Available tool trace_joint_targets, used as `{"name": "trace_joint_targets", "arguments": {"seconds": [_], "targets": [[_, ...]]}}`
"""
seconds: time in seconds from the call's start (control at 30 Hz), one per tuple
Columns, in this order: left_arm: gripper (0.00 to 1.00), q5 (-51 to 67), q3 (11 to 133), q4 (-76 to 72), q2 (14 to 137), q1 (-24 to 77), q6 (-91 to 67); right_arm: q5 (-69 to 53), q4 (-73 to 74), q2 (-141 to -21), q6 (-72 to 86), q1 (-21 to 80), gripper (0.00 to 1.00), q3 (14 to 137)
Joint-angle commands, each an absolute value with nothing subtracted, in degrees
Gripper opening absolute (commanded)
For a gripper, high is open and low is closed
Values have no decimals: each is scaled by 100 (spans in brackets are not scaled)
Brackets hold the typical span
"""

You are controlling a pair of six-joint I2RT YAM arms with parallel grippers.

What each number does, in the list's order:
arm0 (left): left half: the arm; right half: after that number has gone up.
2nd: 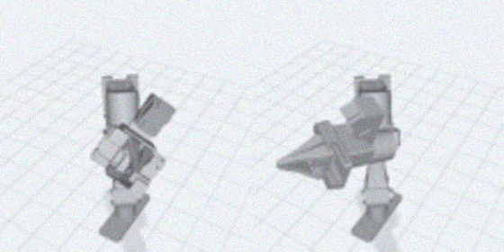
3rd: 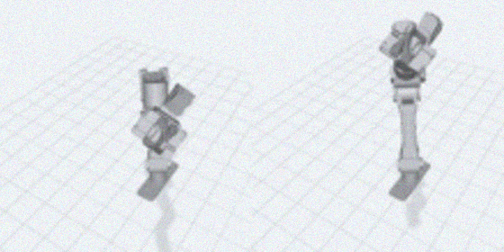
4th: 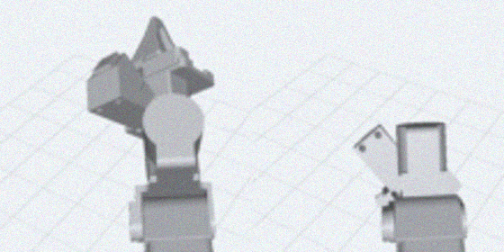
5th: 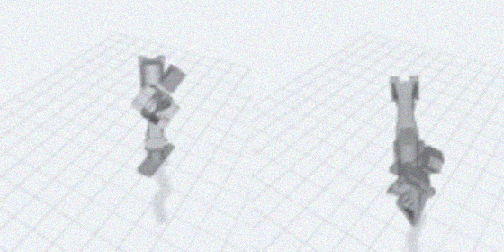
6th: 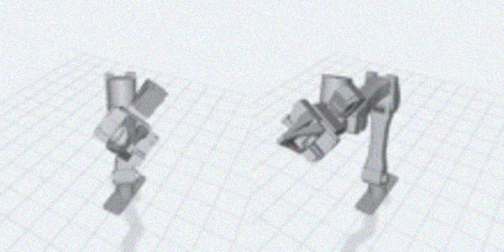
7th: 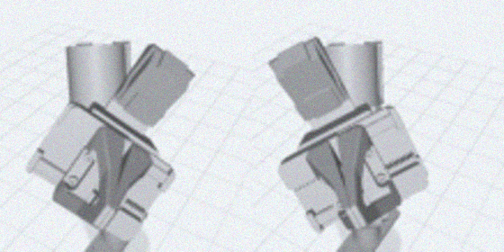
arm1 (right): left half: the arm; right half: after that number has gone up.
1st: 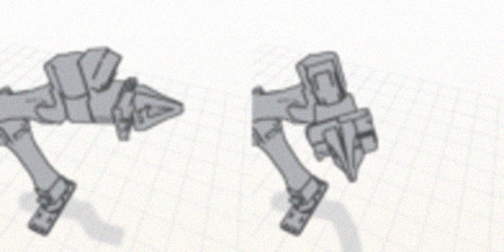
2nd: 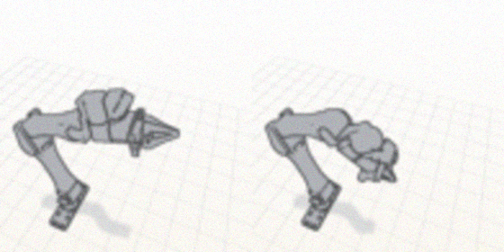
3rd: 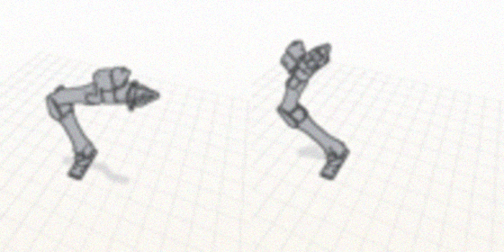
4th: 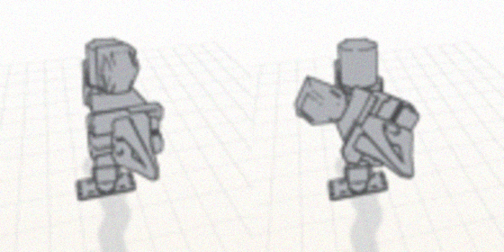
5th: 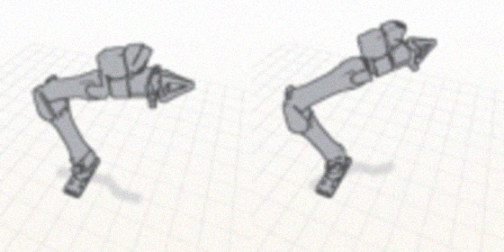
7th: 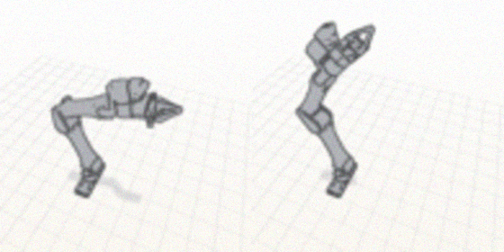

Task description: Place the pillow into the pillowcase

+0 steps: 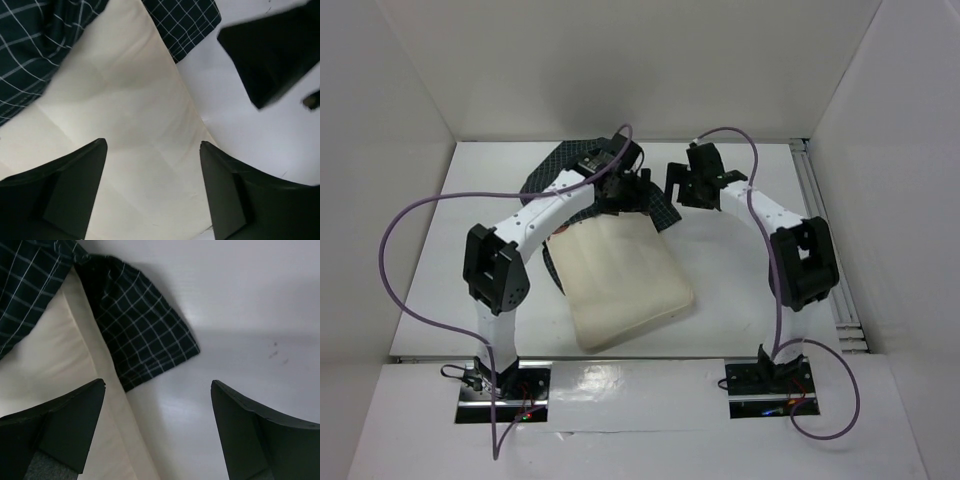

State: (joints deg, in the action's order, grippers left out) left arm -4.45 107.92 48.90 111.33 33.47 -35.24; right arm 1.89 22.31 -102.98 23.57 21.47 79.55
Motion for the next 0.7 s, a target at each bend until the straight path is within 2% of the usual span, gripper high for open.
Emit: {"name": "trace_joint_targets", "arguments": {"seconds": [0.0, 0.17, 0.37, 0.43, 0.47, 0.53, 0.57, 0.6, 0.67], "targets": [[90, -729, 10521, 4720, 11328, 3428, -3858, -421, 1793, -10860, 1916, 1960, 94, 8620], [92, -905, 10827, 4667, 11977, 3489, -3744, -834, 1995, -11618, 1582, 1837, 97, 9131], [92, -835, 10750, 4343, 12331, 3489, -3744, -1099, 1837, -12102, 1381, 1784, 94, 9421], [87, -765, 10679, 4237, 12392, 3489, -3805, -1099, 1898, -12321, 1293, 1784, 94, 9657], [82, -765, 10618, 4236, 12393, 3489, -3806, -1099, 1959, -12401, 1240, 1784, 94, 9764], [52, -765, 10617, 4236, 12454, 3489, -3806, -1099, 2021, -12541, 1187, 1784, 94, 9992], [33, -765, 10617, 4236, 12506, 3489, -3806, -1012, 2091, -12707, 1126, 1784, 94, 10080], [0, -765, 10617, 4236, 12507, 3489, -3806, -1011, 2092, -12787, 1125, 1784, 94, 10159], [0, -704, 10670, 4236, 12507, 3489, -3806, -871, 2214, -12998, 1064, 1784, 94, 10388]]}}
